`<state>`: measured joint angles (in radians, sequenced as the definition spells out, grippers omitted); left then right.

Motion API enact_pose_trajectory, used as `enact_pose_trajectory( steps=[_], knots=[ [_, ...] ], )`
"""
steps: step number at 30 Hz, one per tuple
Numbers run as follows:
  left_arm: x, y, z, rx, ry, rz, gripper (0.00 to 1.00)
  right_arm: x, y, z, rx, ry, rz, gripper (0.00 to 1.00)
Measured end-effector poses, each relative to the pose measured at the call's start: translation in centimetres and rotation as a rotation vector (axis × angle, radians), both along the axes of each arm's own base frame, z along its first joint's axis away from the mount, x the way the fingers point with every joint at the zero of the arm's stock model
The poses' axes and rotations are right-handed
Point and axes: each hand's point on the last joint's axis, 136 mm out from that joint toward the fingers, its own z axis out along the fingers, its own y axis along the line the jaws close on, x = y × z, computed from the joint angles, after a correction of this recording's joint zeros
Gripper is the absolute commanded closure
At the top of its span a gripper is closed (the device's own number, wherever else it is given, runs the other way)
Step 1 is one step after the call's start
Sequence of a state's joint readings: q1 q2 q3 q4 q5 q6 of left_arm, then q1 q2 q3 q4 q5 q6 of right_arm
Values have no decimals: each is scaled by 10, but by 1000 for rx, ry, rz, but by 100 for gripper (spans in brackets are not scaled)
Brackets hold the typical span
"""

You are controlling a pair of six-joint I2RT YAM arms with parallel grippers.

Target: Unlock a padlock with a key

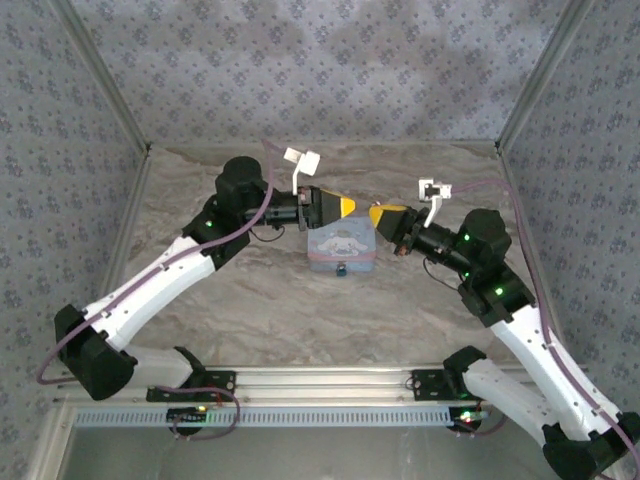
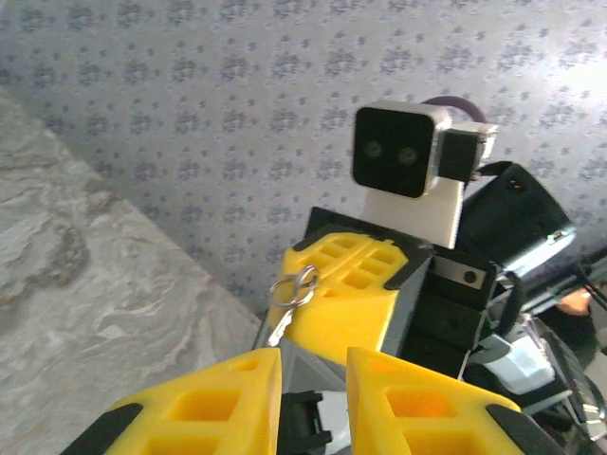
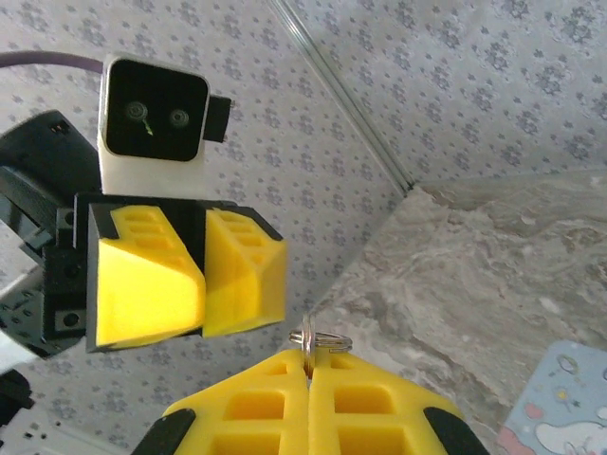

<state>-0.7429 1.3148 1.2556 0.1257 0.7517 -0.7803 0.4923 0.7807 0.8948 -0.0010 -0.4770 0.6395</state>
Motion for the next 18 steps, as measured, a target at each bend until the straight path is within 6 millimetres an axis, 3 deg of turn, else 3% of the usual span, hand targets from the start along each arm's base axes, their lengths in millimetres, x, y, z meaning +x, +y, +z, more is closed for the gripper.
enact_pose_trajectory(
  steps=[8,13,18],
  knots=[
    [-3,-15,-12,16,26,-51,72,-3,-1,14,59,-19,11,100],
    [-6,-15,-9,3,17,-64,66,-4,-1,16,69,-23,14,100],
    [-8,-15,-3,-15,5,-75,66,-5,0,17,71,-21,24,100]
  ],
)
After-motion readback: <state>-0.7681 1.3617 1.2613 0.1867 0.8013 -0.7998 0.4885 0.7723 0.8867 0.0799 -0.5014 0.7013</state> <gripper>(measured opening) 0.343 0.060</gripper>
